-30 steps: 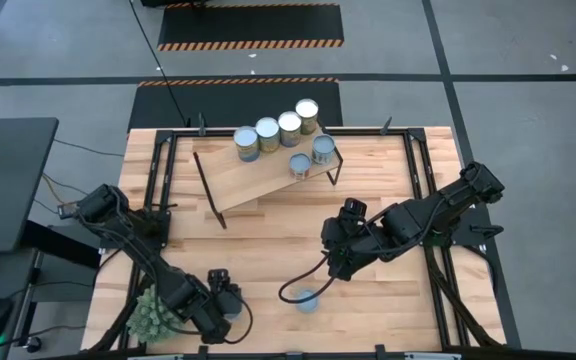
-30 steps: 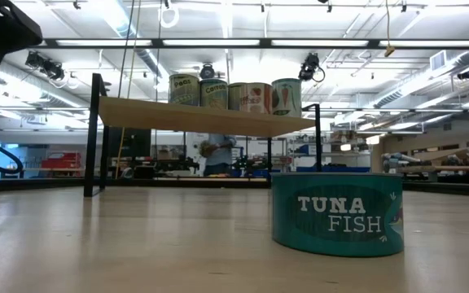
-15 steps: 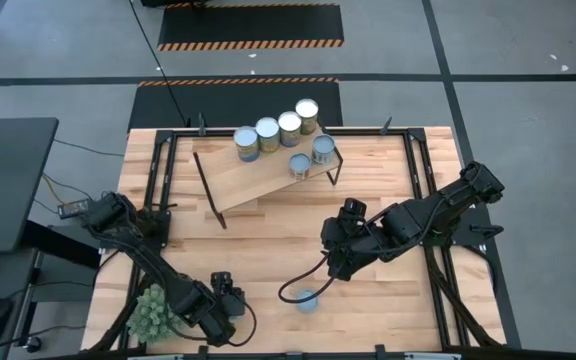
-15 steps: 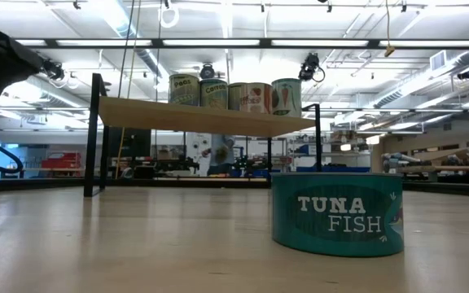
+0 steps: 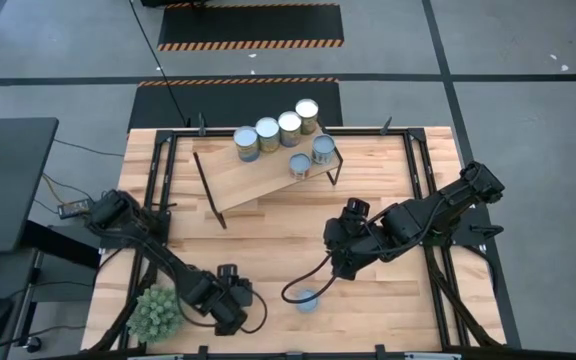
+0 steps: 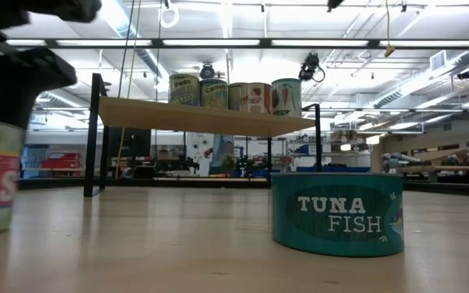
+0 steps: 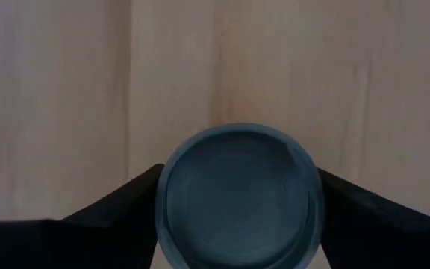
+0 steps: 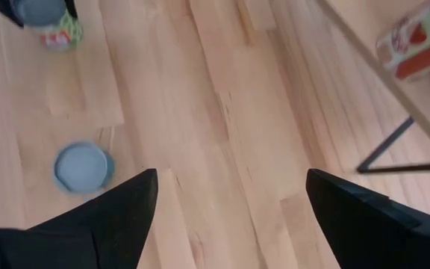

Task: Pick and place cans onto a shelf
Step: Put the small canned peas on the shelf

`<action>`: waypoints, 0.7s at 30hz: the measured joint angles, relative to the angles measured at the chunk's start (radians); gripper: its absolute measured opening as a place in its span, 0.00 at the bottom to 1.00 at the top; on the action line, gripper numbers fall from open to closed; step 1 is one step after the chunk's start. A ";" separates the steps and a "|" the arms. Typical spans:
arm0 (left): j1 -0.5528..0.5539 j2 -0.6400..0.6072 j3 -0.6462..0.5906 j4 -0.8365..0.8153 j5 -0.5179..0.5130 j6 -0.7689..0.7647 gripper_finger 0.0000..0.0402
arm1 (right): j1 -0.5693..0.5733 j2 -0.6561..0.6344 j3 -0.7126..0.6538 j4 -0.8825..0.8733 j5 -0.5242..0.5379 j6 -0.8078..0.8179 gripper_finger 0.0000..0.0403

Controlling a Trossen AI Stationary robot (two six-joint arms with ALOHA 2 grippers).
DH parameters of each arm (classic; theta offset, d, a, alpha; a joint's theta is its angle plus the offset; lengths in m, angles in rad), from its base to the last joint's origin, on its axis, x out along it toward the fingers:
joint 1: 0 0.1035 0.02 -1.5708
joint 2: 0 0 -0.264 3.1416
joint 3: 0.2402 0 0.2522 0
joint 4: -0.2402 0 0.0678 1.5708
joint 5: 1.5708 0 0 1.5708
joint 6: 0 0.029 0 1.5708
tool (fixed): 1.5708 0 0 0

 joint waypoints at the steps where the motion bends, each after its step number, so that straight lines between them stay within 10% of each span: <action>1: 0.007 -0.003 0.000 0.000 0.003 0.000 0.71 | 0.000 -0.001 0.000 -0.012 -0.007 0.004 0.87; 21: 0.377 -0.129 0.274 -0.204 -0.015 0.299 0.71 | 0.040 -0.353 -0.317 0.059 0.104 0.201 0.87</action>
